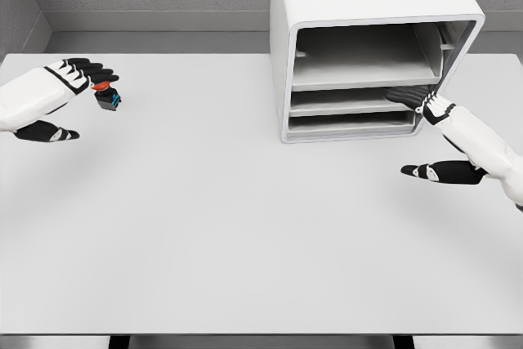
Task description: Slide open multi-storey tabletop storage cabinets and put open load switch and slide close multi-storey tabletop storage cabinets
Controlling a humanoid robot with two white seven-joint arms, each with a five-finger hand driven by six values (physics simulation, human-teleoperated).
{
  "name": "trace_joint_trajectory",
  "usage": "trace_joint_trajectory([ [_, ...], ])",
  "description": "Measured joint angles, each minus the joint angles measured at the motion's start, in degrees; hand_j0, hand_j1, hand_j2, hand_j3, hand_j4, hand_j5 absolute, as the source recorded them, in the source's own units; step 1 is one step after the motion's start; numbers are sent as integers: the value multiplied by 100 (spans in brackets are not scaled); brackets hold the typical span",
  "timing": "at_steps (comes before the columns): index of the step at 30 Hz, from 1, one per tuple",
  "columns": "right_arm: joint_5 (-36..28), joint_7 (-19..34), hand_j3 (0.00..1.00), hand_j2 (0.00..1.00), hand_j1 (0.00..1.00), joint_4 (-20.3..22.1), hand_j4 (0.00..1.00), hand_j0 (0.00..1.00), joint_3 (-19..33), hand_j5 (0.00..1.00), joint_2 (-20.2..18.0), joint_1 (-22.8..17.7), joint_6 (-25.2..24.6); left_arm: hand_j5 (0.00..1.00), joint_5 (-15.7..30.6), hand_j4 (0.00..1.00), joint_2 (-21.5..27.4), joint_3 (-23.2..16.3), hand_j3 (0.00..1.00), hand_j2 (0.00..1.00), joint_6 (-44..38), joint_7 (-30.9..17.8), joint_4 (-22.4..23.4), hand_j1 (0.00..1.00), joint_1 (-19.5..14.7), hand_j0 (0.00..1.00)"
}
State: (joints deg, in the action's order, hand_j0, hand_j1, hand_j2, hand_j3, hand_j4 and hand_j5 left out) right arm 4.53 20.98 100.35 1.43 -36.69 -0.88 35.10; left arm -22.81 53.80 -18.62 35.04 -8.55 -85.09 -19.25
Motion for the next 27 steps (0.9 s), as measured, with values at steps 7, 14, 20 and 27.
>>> trace_joint_trajectory([
  [7,-15,-17,100,100,100,-50,100,100,24,100,-23,-299,1,100,-335,100,-60,-232,100,100,-2,-7,210,100,-773,100],
  [14,-70,-38,100,100,100,19,100,100,71,100,-117,-360,0,100,-680,100,-316,-1406,100,100,-3,-106,773,100,-2074,100],
  [20,-110,232,100,100,100,86,100,100,87,100,-152,210,-2,100,-753,100,-580,-2224,100,100,1,-375,1384,100,-2566,100],
  [27,319,1140,100,100,100,96,100,100,69,100,-199,800,2,100,-756,100,-633,-2521,100,100,2,-417,1702,100,-2698,100],
])
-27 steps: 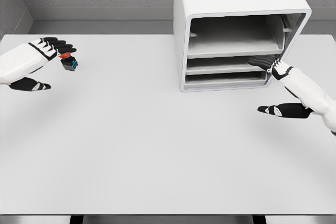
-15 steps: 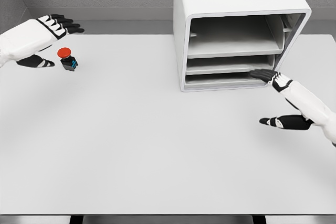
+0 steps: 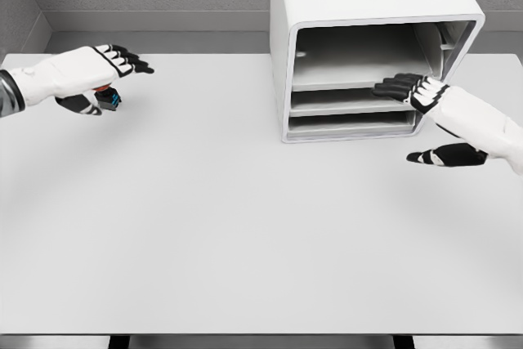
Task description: Slide open multi-storey tabletop storage cabinets and put open load switch and slide close multi-storey tabletop storage cabinets
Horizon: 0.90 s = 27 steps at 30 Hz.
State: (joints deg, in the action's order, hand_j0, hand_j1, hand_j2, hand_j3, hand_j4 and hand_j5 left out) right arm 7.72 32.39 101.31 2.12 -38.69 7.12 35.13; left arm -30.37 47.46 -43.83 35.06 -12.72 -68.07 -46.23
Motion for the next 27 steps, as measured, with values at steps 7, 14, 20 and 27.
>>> trace_joint_trajectory([
  [7,357,109,99,99,99,-2,99,99,-111,99,-186,237,1,100,-5,100,-222,-248,100,100,-1,-108,774,100,-352,100],
  [14,1140,242,94,94,94,-4,94,94,-641,94,-105,941,2,100,-18,100,-489,-474,100,100,1,-143,1345,100,-554,100],
  [20,1439,261,94,94,94,-86,94,94,-890,94,71,1239,2,100,-56,100,-739,-501,100,100,0,-225,1809,100,-730,100],
  [27,1590,264,94,94,94,-529,94,94,-1196,94,321,1600,3,100,-100,100,-940,-506,100,100,1,-249,2235,100,-896,100],
])
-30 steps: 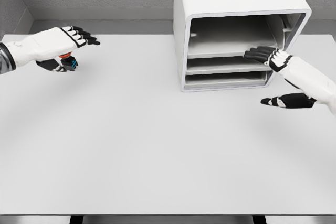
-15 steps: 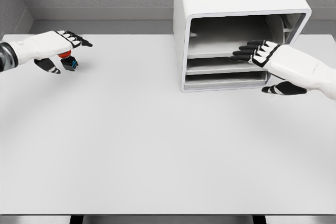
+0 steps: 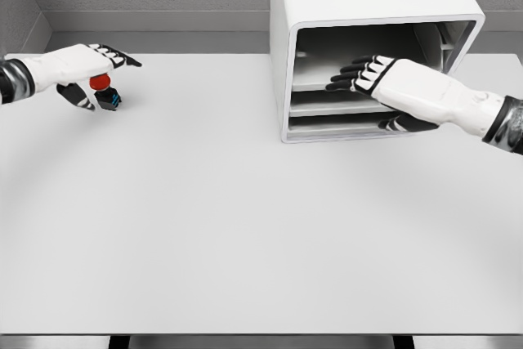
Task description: Slide open multi-storey tabletop storage cabinets and put open load switch and slide close multi-storey tabletop storage cabinets
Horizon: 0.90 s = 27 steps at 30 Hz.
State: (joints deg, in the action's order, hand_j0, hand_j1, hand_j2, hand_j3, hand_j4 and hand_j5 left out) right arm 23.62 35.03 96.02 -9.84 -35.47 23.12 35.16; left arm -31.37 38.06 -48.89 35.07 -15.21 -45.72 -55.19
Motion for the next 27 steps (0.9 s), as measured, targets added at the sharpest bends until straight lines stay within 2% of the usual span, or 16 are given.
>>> trace_joint_trajectory([
  [3,88,0,94,94,94,-219,94,94,-50,94,95,88,0,100,-30,100,-73,-1,100,100,0,-5,177,100,-35,100],
  [5,115,0,94,94,94,-394,94,94,-99,94,139,316,-2,99,-55,99,-104,-2,99,99,1,-10,270,99,-62,99],
  [10,133,0,95,95,95,-851,95,95,-192,95,299,510,0,79,-121,79,-170,-3,79,79,1,-154,353,79,-79,79],
  [11,135,0,95,95,95,-912,95,95,-201,95,312,518,1,78,-126,78,-183,-3,78,78,2,-204,358,78,-79,78],
  [18,152,0,95,95,95,-1312,95,95,-240,95,406,721,0,79,-135,79,-269,-3,79,79,2,-331,485,79,-97,79],
  [27,490,1,94,94,94,-1377,94,94,-346,94,692,765,1,80,-135,80,-341,12,80,80,2,-345,627,80,-167,80],
])
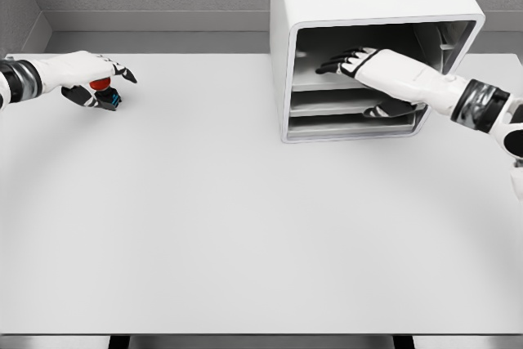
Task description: Slide open multi-storey tabletop storage cabinets and put open load switch and slide close multi-storey tabletop storage cabinets
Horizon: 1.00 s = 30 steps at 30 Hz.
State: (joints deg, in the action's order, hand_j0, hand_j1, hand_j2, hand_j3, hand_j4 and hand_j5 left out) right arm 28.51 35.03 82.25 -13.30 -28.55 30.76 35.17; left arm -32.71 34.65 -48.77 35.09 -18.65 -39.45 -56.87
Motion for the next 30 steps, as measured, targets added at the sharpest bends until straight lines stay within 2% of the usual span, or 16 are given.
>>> trace_joint_trajectory([
  [18,147,-4,95,95,95,13,95,95,-38,95,-33,-158,-18,80,-1,80,-187,39,80,80,0,-1,406,80,-149,80],
  [23,155,-9,95,95,95,43,95,95,-28,95,-45,-211,-30,72,-17,72,-229,27,72,72,0,-1,431,72,-158,72],
  [30,88,-1,96,96,96,259,96,96,16,96,-207,-387,-1,72,-40,72,-209,22,72,72,0,-1,484,72,-158,72],
])
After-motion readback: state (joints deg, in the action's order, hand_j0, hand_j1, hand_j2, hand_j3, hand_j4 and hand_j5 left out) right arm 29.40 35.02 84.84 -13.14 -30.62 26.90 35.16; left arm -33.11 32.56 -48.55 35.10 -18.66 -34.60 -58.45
